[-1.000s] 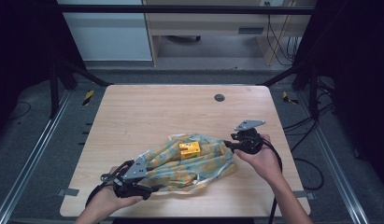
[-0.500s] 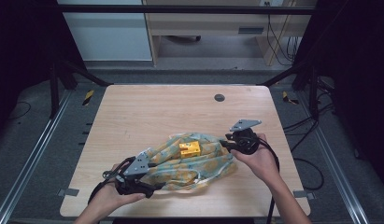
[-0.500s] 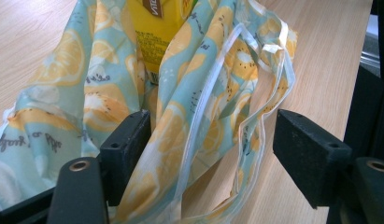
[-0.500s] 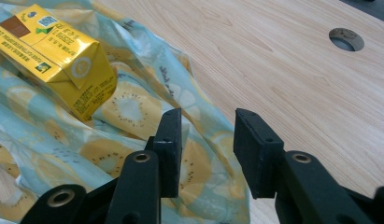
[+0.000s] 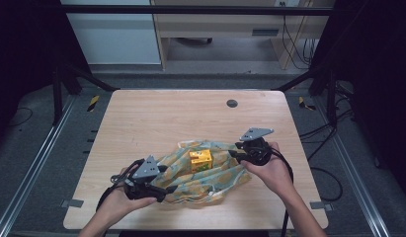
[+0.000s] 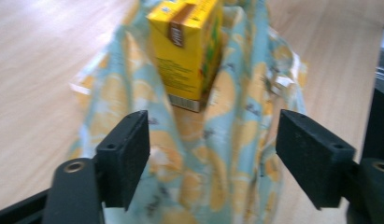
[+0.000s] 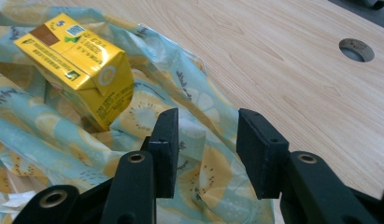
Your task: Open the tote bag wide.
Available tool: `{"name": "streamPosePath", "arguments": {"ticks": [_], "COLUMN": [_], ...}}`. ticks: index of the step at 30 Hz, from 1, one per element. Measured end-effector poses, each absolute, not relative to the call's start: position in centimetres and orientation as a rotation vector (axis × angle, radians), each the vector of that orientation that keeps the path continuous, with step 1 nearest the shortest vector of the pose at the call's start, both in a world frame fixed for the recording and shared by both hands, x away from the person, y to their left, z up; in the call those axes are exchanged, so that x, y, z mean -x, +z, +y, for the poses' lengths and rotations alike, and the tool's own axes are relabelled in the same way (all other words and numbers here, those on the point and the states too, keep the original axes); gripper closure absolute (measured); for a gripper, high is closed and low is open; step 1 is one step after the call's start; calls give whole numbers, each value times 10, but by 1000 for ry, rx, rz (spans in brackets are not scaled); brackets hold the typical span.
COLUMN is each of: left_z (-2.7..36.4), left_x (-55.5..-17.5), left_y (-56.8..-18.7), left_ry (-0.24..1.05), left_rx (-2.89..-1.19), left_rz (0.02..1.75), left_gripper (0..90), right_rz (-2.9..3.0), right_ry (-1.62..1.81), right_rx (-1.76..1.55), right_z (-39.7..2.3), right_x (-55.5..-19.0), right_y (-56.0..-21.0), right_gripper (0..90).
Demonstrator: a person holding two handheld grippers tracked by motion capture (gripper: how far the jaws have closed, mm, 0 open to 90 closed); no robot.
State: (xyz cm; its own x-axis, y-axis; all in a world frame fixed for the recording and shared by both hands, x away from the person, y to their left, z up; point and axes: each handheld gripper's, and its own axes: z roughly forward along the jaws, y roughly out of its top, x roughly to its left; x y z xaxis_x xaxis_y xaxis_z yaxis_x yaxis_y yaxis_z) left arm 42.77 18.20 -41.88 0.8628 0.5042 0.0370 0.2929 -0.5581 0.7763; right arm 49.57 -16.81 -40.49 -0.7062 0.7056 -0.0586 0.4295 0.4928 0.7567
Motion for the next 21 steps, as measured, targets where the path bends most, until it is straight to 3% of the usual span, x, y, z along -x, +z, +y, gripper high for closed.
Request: {"name": "streamPosePath", "arguments": {"ticks": [1, 2, 5, 6, 9, 12, 15, 21], "left_z": [183, 183, 181, 179, 172, 166, 161, 153], "left_x": [-430, -432, -440, -442, -449, -455, -456, -458], "left_y": [-416, -414, -408, -407, -407, -409, -411, -419], "left_ry": [332, 335, 345, 347, 361, 353, 365, 364], "left_rx": [-2199, -2200, -2225, -2240, -2269, -2288, -2295, -2343], "left_rz": [575, 572, 567, 560, 569, 590, 592, 545], "left_gripper": [345, 345, 523, 523, 729, 855, 900, 900], "right_rz": [2379, 2379, 2371, 2379, 2405, 2415, 2421, 2428], "right_ry": [1057, 1057, 1075, 1073, 1050, 1047, 1035, 1005], "right_rx": [-949, -949, -945, -938, -922, -920, -916, -893], "right_z": [-168, -168, -166, -166, -161, -159, -156, -155], "right_x": [-494, -494, -489, -488, -485, -484, -483, -478], "right_y": [-404, -404, -401, -401, -406, -409, -412, -418], "right_gripper": [620, 620, 692, 737, 878, 900, 900, 900]}}
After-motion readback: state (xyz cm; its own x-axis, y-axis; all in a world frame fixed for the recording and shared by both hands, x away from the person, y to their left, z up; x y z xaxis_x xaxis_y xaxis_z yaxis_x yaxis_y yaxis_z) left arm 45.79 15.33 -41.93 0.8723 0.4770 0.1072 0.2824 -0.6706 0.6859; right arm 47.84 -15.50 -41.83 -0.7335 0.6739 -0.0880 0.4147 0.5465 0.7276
